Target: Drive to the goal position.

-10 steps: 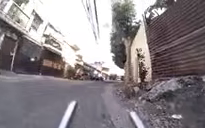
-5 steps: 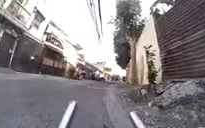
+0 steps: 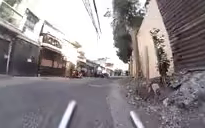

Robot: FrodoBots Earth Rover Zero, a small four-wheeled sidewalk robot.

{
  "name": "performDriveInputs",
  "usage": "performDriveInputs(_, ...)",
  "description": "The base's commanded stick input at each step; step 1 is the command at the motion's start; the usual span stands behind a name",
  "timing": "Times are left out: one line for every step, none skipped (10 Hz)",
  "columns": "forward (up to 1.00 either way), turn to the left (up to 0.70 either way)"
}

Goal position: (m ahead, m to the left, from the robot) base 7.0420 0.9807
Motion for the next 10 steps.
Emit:
performDriveInputs(0.85,0.0)
performDriveInputs(0.85,0.0)
performDriveInputs(0.85,0.0)
performDriveInputs(0.85,0.0)
performDriveInputs(0.85,0.0)
performDriveInputs(0.85,0.0)
performDriveInputs(0.85,0.0)
performDriveInputs(0.85,0.0)
performDriveInputs(0.85,0.0)
performDriveInputs(0.85,0.0)
